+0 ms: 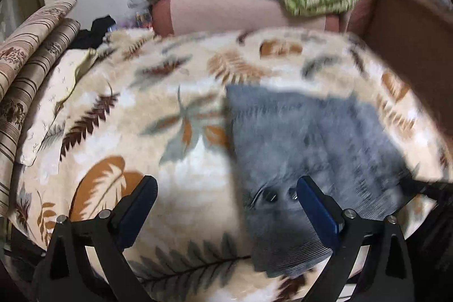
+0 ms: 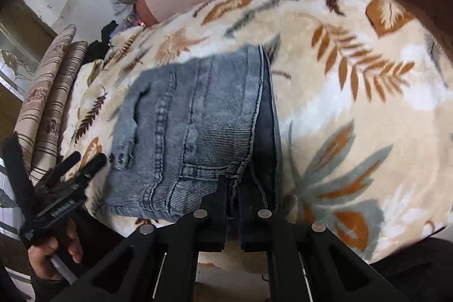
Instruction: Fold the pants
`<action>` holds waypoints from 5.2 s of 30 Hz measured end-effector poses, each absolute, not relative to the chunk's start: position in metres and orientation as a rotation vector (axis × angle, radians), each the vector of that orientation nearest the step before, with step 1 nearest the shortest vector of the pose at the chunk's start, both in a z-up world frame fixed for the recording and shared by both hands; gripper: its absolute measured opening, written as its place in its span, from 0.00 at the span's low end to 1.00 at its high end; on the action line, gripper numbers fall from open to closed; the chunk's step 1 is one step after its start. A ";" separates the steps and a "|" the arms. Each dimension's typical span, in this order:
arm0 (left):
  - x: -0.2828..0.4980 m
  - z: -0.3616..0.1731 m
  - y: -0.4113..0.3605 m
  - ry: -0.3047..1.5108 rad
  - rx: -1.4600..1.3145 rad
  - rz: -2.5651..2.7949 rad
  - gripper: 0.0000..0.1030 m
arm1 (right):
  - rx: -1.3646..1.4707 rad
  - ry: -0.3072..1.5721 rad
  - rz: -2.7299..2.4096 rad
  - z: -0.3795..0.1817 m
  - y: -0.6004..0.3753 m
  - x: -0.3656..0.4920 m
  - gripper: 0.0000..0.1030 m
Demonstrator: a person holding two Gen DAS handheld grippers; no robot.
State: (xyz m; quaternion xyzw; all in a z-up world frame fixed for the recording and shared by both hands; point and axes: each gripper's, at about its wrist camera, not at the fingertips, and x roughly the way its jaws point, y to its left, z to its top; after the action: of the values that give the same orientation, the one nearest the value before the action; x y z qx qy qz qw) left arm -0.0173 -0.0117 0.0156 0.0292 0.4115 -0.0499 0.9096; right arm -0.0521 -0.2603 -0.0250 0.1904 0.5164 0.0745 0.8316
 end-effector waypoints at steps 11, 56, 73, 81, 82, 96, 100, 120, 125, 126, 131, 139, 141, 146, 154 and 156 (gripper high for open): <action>-0.002 -0.042 -0.030 0.996 0.153 -0.111 1.00 | 0.366 1.142 0.113 -0.035 -0.263 -0.051 0.16; 0.004 -0.044 -0.019 1.026 0.074 -0.122 1.00 | 0.518 1.126 0.206 -0.021 -0.269 0.069 0.25; 0.002 -0.046 -0.017 1.012 0.053 -0.128 1.00 | 0.461 1.117 0.172 -0.016 -0.258 0.046 0.60; -0.003 -0.025 -0.004 0.968 -0.047 -0.136 0.99 | 0.386 1.231 0.104 -0.060 -0.258 0.044 0.80; -0.005 -0.020 -0.001 0.948 -0.074 -0.142 0.99 | 0.377 1.240 0.105 -0.059 -0.258 0.044 0.80; 0.005 -0.052 -0.006 1.054 -0.157 -0.253 1.00 | 0.405 1.121 0.107 -0.011 -0.265 0.049 0.80; 0.005 -0.044 0.008 1.051 -0.236 -0.268 1.00 | 0.481 1.173 0.051 -0.038 -0.292 0.021 0.80; 0.056 -0.052 0.001 1.093 -0.331 -0.275 0.88 | 0.684 1.208 0.248 -0.077 -0.303 0.024 0.76; 0.054 -0.044 -0.016 1.084 -0.202 -0.274 0.32 | 0.606 1.207 0.236 -0.070 -0.290 0.024 0.31; 0.053 -0.042 -0.018 1.077 -0.184 -0.272 0.31 | 0.596 1.204 0.230 -0.069 -0.290 0.025 0.27; 0.047 -0.022 -0.016 1.003 -0.141 -0.295 0.20 | 0.512 1.137 0.228 -0.038 -0.281 0.016 0.17; 0.056 0.055 0.014 0.755 -0.093 -0.269 0.20 | 0.432 0.986 0.312 0.038 -0.246 0.035 0.16; 0.068 0.065 0.029 0.720 -0.099 -0.254 0.20 | 0.416 0.943 0.329 0.055 -0.235 0.050 0.16; 0.099 0.049 0.055 0.757 -0.137 -0.209 0.21 | 0.388 0.927 0.348 0.057 -0.206 0.091 0.16; 0.121 -0.043 0.074 0.956 -0.147 -0.009 0.77 | 0.381 1.162 0.215 -0.070 -0.194 0.127 0.34; 0.112 -0.028 0.078 0.940 -0.160 0.006 0.78 | 0.403 1.116 0.227 -0.056 -0.200 0.116 0.49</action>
State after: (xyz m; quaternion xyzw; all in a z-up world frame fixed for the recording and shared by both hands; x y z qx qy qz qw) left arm 0.1120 0.0784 -0.0275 -0.0769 0.4524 0.0030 0.8885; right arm 0.1155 -0.2004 -0.0563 0.1895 0.5248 0.1069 0.8230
